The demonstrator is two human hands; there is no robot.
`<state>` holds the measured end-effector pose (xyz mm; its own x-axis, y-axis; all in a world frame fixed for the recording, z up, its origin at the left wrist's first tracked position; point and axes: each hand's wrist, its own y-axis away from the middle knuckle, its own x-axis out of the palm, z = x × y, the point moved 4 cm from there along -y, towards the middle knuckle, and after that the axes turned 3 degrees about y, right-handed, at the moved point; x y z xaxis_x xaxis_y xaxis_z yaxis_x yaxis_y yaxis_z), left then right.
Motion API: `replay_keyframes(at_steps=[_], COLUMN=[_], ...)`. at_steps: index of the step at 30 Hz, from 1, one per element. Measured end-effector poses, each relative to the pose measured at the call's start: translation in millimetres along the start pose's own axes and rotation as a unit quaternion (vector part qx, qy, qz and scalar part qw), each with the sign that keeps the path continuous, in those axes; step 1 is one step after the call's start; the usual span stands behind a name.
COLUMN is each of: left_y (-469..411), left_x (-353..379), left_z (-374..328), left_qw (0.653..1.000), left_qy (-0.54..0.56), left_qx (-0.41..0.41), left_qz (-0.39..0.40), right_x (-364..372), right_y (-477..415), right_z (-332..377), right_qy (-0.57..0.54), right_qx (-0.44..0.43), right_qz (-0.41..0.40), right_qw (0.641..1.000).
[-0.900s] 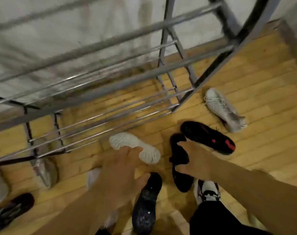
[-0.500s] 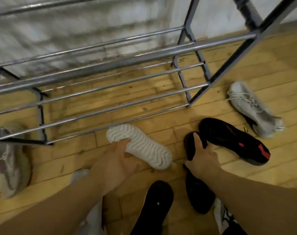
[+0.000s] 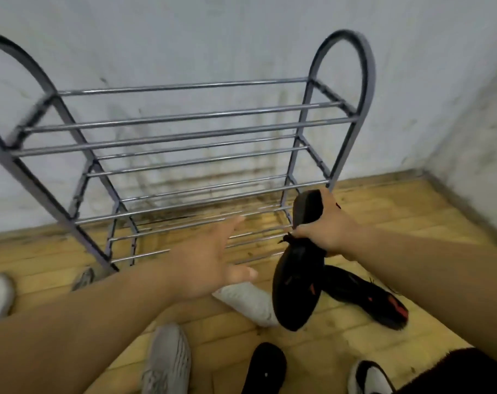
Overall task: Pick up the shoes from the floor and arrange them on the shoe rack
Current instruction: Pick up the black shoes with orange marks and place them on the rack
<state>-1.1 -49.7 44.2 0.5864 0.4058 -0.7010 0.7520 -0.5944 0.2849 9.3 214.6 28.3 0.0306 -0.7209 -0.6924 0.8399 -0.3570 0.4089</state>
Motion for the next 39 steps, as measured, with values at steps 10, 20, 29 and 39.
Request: replay_keyframes(at_steps=[10,20,29,39], left_y=[60,65,74,95], left_x=[-19,-56,-80,-108], left_z=[-64,-41,-13,-9], left_qw=[0.983,0.974,0.918,0.998], left_qy=[0.105,0.219,0.383,-0.060], left_qx=[0.111,0.052,0.034,-0.001], left_qz=[-0.103,-0.035,0.098,0.023], right_x=[-26,-59,-29,14], right_y=[91,109,128,144], right_z=[53,45,60,85], right_qy=[-0.324,0.069,0.242,0.253], right_qx=[-0.024,-0.246,-0.361,-0.344], right_qz=[-0.008,0.028,-0.001,0.004], right_qw=[0.946,0.967,0.901,0.904])
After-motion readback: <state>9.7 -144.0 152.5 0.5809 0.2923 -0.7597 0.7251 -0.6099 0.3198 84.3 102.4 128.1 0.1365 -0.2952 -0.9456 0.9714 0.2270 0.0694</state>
